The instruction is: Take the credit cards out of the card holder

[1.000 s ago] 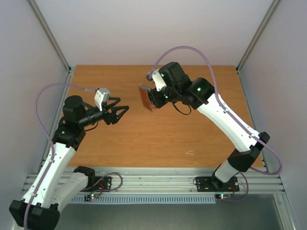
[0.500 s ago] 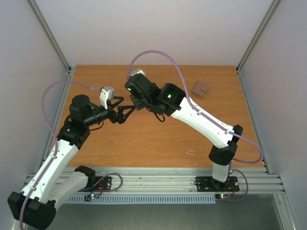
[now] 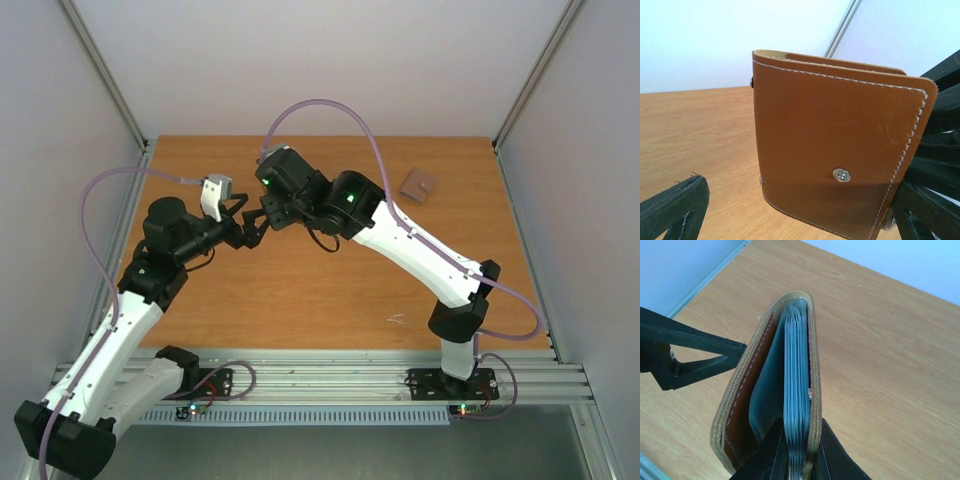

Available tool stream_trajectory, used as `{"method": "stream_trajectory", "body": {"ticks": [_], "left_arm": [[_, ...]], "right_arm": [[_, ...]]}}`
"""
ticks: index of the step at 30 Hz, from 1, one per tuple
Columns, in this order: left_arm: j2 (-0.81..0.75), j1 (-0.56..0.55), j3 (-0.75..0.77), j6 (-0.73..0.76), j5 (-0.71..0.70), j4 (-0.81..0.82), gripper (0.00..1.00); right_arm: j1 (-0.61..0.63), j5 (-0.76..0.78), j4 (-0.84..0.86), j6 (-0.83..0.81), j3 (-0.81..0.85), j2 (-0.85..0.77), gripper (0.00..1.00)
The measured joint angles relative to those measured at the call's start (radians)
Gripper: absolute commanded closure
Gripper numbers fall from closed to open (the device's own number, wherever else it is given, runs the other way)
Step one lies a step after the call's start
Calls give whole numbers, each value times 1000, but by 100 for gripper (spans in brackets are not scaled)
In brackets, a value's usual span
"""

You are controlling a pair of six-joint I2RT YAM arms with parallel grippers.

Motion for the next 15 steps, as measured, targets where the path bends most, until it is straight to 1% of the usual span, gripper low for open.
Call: {"method": "stream_trajectory", "body": {"ticks": [7, 12, 15], "left_arm": [[-3, -12, 23, 45, -111, -39, 1], [-18, -8, 39, 101, -227, -126, 1], [-21, 24, 39, 117, -279, -186, 1]], "right_arm": [[-1, -10, 3, 14, 18, 14, 99], [-11, 4, -3, 11, 18, 14, 99], [-24, -37, -18, -5, 18, 0, 99]]}}
